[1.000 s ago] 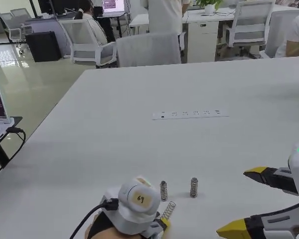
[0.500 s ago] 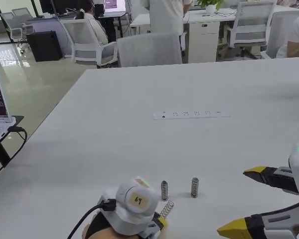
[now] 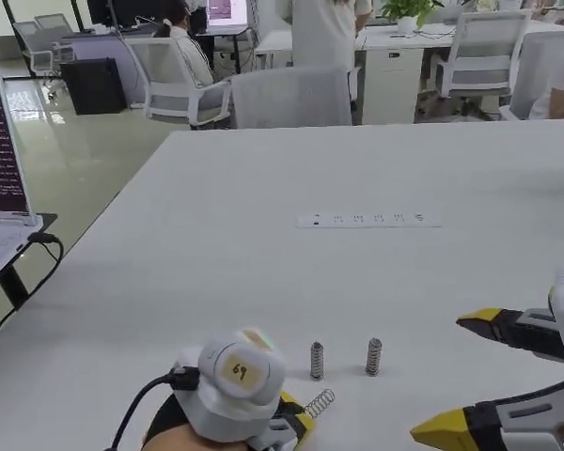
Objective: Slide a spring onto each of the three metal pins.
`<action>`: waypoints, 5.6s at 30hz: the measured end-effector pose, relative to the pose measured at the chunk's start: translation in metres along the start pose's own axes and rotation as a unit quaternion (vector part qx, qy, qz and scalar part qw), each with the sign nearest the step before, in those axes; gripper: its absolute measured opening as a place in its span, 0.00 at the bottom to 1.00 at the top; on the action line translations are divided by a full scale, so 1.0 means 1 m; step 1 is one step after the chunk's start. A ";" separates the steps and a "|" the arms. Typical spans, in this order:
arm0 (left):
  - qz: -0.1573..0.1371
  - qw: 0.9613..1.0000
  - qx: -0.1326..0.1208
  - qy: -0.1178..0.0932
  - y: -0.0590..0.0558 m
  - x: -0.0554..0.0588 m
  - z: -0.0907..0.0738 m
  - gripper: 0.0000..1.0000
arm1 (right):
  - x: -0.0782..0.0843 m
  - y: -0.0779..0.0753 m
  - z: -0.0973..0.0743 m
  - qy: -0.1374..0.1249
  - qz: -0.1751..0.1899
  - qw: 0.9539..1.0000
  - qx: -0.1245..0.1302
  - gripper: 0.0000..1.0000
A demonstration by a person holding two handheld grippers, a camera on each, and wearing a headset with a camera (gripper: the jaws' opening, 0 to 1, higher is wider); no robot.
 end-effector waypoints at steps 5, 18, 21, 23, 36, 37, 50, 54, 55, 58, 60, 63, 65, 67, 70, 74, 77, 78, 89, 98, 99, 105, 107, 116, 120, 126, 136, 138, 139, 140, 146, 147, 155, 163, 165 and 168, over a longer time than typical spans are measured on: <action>0.009 1.000 0.012 -0.023 -0.003 -0.011 -0.019 0.02 | -0.008 0.004 -0.001 0.000 -0.014 1.000 -0.006 0.85; 0.036 0.995 0.042 -0.085 -0.007 -0.032 -0.072 0.02 | -0.028 0.017 0.005 0.002 -0.054 0.998 -0.029 0.78; 0.056 0.992 0.063 -0.094 -0.012 -0.034 -0.079 0.02 | -0.033 0.023 0.008 0.001 -0.066 0.997 -0.040 0.75; 0.074 0.990 0.069 -0.093 -0.015 -0.034 -0.083 0.02 | -0.035 0.027 0.010 0.003 -0.076 0.996 -0.049 0.72; 0.132 0.979 0.119 -0.100 -0.033 -0.037 -0.096 0.02 | -0.039 0.046 0.020 0.013 -0.114 0.989 -0.096 0.54; 0.135 0.978 0.122 -0.099 -0.034 -0.037 -0.096 0.02 | -0.039 0.047 0.020 0.013 -0.116 0.988 -0.097 0.52; 0.163 0.970 0.153 -0.098 -0.046 -0.038 -0.095 0.02 | -0.035 0.057 0.025 0.031 -0.149 0.980 -0.128 0.27; 0.165 0.968 0.160 -0.099 -0.049 -0.039 -0.095 0.02 | -0.034 0.059 0.025 0.035 -0.153 0.978 -0.136 0.20; 0.166 0.968 0.160 -0.098 -0.049 -0.039 -0.094 0.02 | -0.033 0.059 0.025 0.036 -0.154 0.978 -0.139 0.19; 0.167 0.967 0.164 -0.098 -0.051 -0.039 -0.094 0.02 | -0.033 0.062 0.025 0.037 -0.159 0.976 -0.145 0.15; 0.168 0.967 0.164 -0.099 -0.050 -0.039 -0.094 0.02 | -0.033 0.063 0.025 0.039 -0.160 0.975 -0.149 0.12; 0.167 0.967 0.165 -0.100 -0.050 -0.039 -0.094 0.02 | -0.032 0.064 0.025 0.040 -0.164 0.974 -0.153 0.10; 0.168 0.967 0.166 -0.099 -0.050 -0.039 -0.094 0.02 | -0.033 0.064 0.024 0.042 -0.167 0.973 -0.153 0.10; 0.168 0.967 0.167 -0.097 -0.051 -0.038 -0.094 0.02 | -0.034 0.065 0.023 0.044 -0.166 0.973 -0.155 0.09; 0.166 0.967 0.166 -0.096 -0.050 -0.036 -0.093 0.02 | -0.037 0.067 0.021 0.044 -0.171 0.972 -0.154 0.09; 0.165 0.968 0.165 -0.093 -0.050 -0.034 -0.092 0.02 | -0.041 0.069 0.019 0.049 -0.181 0.970 -0.152 0.09; 0.161 0.969 0.165 -0.093 -0.050 -0.034 -0.090 0.02 | -0.045 0.071 0.018 0.050 -0.189 0.969 -0.151 0.09; 0.160 0.969 0.164 -0.093 -0.049 -0.033 -0.090 0.02 | -0.047 0.072 0.017 0.050 -0.190 0.969 -0.151 0.09; 0.159 0.969 0.163 -0.093 -0.050 -0.034 -0.087 0.02 | -0.060 0.080 0.013 0.048 -0.210 0.964 -0.157 0.01; 0.161 0.968 0.164 -0.098 -0.051 -0.033 -0.087 0.02 | -0.060 0.080 0.012 0.067 -0.226 0.957 -0.166 0.05; 0.161 0.968 0.166 -0.101 -0.051 -0.033 -0.088 0.02 | -0.061 0.081 0.013 0.070 -0.226 0.957 -0.170 0.07; 0.171 0.965 0.168 -0.104 -0.054 -0.035 -0.090 0.02 | -0.063 0.084 0.018 0.094 -0.242 0.948 -0.186 0.09; 0.173 0.965 0.169 -0.105 -0.055 -0.035 -0.090 0.02 | -0.064 0.084 0.020 0.099 -0.242 0.947 -0.187 0.12; 0.179 0.963 0.169 -0.108 -0.055 -0.036 -0.092 0.01 | -0.073 0.088 0.022 0.115 -0.248 0.939 -0.208 0.14; 0.182 0.962 0.169 -0.110 -0.056 -0.037 -0.093 0.01 | -0.072 0.091 0.025 0.134 -0.258 0.932 -0.218 0.14; 0.186 0.962 0.169 -0.110 -0.057 -0.037 -0.093 0.01 | -0.073 0.092 0.028 0.151 -0.267 0.925 -0.226 0.11; 0.183 0.962 0.167 -0.113 -0.056 -0.037 -0.093 0.01 | -0.074 0.093 0.031 0.166 -0.280 0.918 -0.227 0.09; 0.182 0.962 0.167 -0.113 -0.056 -0.037 -0.093 0.01 | -0.074 0.094 0.032 0.168 -0.282 0.917 -0.227 0.09; 0.181 0.963 0.166 -0.114 -0.056 -0.037 -0.093 0.02 | -0.074 0.093 0.032 0.170 -0.283 0.916 -0.226 0.09; 0.180 0.963 0.166 -0.116 -0.056 -0.037 -0.093 0.02 | -0.075 0.093 0.032 0.172 -0.286 0.915 -0.227 0.09; 0.166 0.965 0.160 -0.129 -0.053 -0.037 -0.094 0.02 | -0.081 0.092 0.034 0.187 -0.294 0.910 -0.226 0.08; 0.166 0.964 0.159 -0.131 -0.053 -0.037 -0.095 0.02 | -0.083 0.092 0.034 0.189 -0.295 0.909 -0.226 0.08; 0.150 0.967 0.156 -0.131 -0.051 -0.033 -0.095 0.10 | -0.089 0.092 0.038 0.194 -0.301 0.906 -0.225 0.08; 0.119 0.973 0.146 -0.136 -0.041 -0.029 -0.100 0.21 | -0.092 0.088 0.039 0.202 -0.304 0.904 -0.220 0.08; 0.115 0.974 0.141 -0.134 -0.039 -0.026 -0.102 0.24 | -0.092 0.086 0.040 0.206 -0.305 0.904 -0.218 0.08; 0.104 0.976 0.138 -0.130 -0.037 -0.023 -0.103 0.34 | -0.092 0.086 0.040 0.206 -0.305 0.904 -0.218 0.08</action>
Point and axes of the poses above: the centre of the closed fingertips' face, and the gripper's own axes: z roughly forward along the fingers, y roughly to its left, x roughly out of its underside, the point moved 7 cm from there along -z, roughly backward along the fingers, and after that the axes turned 4 degrees about y, right-handed, at the moved point
